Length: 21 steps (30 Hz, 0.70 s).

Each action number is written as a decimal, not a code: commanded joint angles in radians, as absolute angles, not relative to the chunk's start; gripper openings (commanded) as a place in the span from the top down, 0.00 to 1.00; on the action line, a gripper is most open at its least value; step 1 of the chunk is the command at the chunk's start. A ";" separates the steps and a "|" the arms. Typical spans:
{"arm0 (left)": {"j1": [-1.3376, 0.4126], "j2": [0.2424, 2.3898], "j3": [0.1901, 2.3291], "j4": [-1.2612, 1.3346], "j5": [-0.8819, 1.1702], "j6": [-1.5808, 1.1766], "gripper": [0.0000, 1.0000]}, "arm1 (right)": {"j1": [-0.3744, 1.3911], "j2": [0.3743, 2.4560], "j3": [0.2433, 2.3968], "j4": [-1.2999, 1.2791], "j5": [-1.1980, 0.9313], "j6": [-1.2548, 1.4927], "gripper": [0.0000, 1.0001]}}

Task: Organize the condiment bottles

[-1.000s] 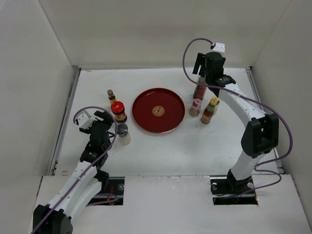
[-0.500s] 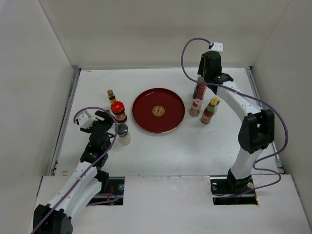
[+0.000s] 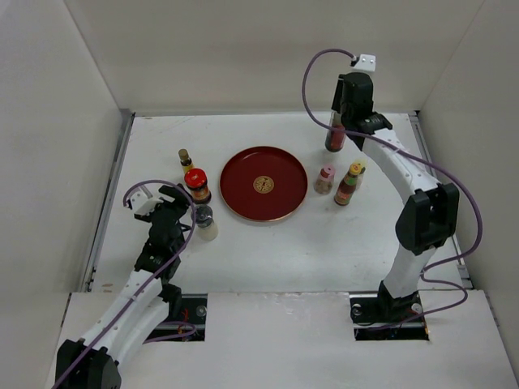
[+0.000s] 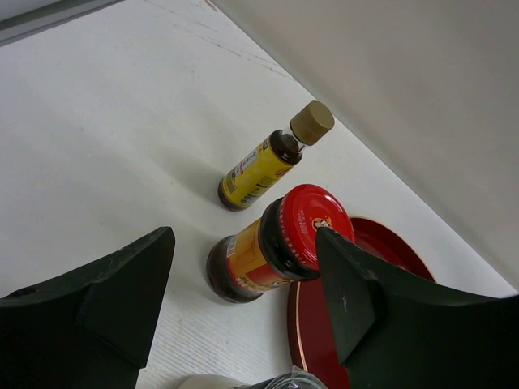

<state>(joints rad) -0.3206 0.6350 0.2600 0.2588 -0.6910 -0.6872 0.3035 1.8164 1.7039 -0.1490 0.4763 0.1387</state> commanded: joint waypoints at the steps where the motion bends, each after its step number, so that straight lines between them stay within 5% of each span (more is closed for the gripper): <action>1: -0.314 0.629 0.253 0.322 -0.676 -0.681 0.31 | 0.327 1.766 1.802 0.015 0.502 0.106 0.76; 21: -0.306 0.611 0.238 0.333 -0.676 -0.681 0.30 | 0.596 1.882 1.910 0.107 0.442 0.106 0.76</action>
